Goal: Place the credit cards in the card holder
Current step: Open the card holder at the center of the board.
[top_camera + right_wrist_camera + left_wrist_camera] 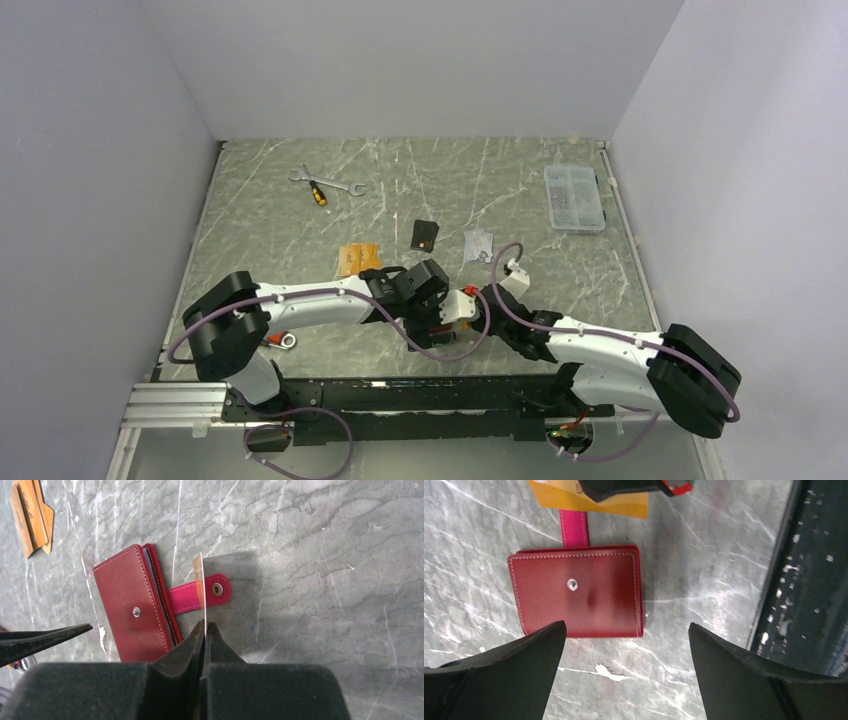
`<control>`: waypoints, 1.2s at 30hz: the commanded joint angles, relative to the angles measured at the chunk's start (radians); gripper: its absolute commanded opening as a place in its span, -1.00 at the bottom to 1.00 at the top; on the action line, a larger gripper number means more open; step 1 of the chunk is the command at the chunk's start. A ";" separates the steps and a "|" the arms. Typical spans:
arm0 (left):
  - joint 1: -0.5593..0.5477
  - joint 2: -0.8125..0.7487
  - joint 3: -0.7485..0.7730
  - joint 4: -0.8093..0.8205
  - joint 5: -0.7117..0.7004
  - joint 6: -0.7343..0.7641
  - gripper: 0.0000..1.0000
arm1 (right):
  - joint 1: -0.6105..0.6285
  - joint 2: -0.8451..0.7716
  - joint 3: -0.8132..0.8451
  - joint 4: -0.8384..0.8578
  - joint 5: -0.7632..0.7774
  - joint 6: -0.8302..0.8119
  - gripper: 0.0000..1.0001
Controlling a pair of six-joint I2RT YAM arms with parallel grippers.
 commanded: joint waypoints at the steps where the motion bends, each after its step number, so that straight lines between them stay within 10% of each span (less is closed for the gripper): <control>1: -0.021 0.037 0.026 0.096 -0.107 0.008 0.99 | -0.009 0.029 -0.068 0.002 -0.047 0.059 -1.00; 22: -0.081 0.049 -0.104 0.316 -0.428 0.156 0.99 | -0.013 -0.002 -0.134 -0.045 -0.029 0.163 -1.00; 36: 0.026 -0.075 -0.089 0.233 -0.385 0.090 0.99 | -0.013 0.052 -0.142 -0.040 -0.025 0.188 -1.00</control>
